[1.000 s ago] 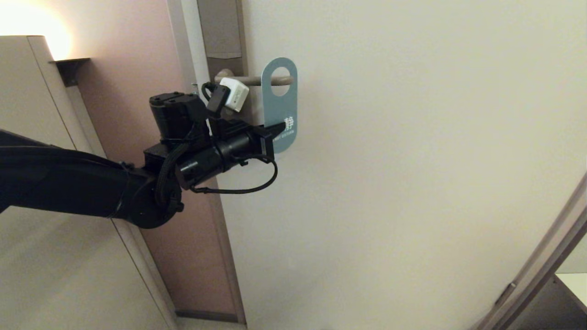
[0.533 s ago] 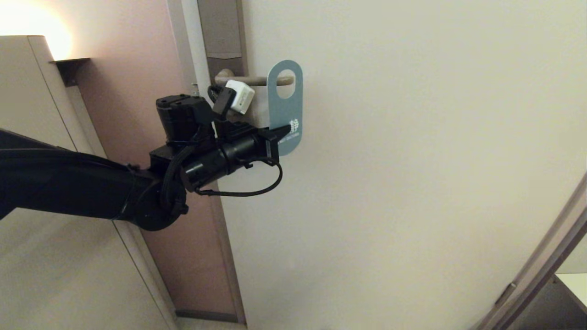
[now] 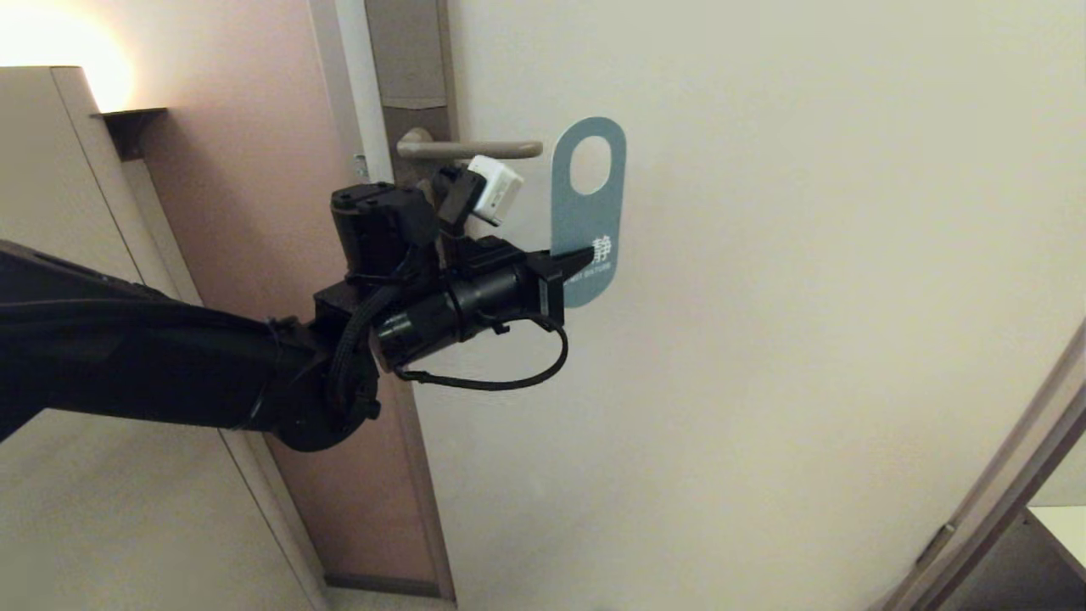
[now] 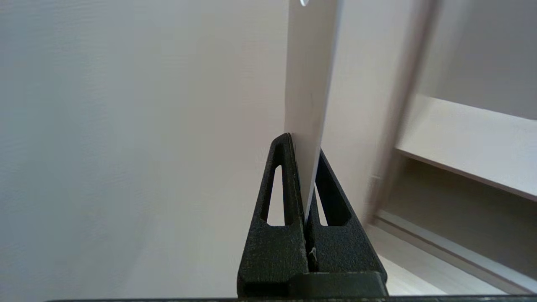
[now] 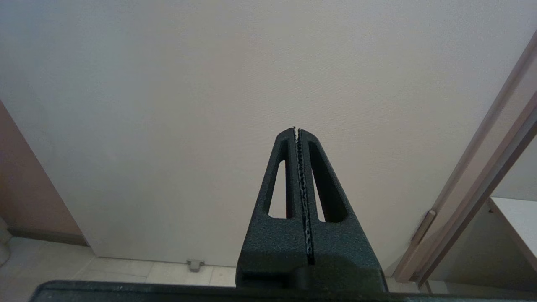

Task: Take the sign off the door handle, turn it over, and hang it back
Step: Hand it to the other hand

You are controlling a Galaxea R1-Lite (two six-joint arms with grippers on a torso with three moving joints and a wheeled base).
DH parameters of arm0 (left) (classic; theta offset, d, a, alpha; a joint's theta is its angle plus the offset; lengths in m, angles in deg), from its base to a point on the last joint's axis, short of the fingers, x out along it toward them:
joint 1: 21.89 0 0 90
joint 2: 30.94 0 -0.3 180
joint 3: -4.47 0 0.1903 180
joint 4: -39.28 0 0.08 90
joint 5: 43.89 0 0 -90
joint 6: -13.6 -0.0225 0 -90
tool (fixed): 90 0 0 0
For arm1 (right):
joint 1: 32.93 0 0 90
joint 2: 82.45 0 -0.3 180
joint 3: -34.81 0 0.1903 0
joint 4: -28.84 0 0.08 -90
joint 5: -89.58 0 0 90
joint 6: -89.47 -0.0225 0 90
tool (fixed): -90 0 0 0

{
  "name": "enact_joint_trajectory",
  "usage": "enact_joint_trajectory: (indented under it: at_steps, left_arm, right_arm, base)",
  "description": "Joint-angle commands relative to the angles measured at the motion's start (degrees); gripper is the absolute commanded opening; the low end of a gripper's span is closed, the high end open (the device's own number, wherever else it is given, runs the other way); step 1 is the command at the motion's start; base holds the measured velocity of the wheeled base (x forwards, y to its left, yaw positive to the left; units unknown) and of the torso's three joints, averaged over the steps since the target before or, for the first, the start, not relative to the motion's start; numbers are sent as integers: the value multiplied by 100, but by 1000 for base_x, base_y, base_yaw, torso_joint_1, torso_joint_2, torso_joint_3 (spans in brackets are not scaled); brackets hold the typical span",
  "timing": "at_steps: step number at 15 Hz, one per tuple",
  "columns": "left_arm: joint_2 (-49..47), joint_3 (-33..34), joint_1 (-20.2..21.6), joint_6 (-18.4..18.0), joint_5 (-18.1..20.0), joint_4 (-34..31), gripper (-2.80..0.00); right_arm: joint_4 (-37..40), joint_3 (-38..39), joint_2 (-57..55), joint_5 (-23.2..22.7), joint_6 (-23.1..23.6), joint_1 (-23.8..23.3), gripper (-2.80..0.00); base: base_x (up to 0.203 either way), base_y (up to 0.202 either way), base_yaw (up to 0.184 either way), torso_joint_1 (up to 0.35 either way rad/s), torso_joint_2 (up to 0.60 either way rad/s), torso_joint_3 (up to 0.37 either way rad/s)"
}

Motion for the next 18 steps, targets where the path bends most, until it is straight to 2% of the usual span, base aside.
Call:
enact_joint_trajectory:
  at_steps: [1,4,6,8,12,14,18]
  left_arm:
    - [16,-1,-27,11,216,20,-280]
    - [82,-17,-79,54,754,-32,-280]
    - [130,-25,-171,391,1078,-40,-280]
    - [133,-70,-194,561,1349,-10,-280]
    - [184,-408,-229,1123,1695,-17,-280]
    - [190,-481,-238,1242,1954,-36,-280]
    - [162,-521,-304,1500,2980,-36,-280]
  right_arm:
    - [0,0,0,0,5,0,-280]
    - [0,0,0,0,5,0,-280]
    - [0,0,0,0,5,0,-280]
    - [0,0,0,0,5,0,-280]
    - [0,0,0,0,5,0,-280]
    - [0,0,0,0,5,0,-280]
    - [0,0,0,0,5,0,-280]
  base:
    - [0,0,0,0,0,0]
    - [0,0,0,0,0,0]
    - [0,0,0,0,0,0]
    - [0,0,0,0,0,0]
    - [0,0,0,0,0,0]
    - [0,0,0,0,0,0]
    - [0,0,0,0,0,0]
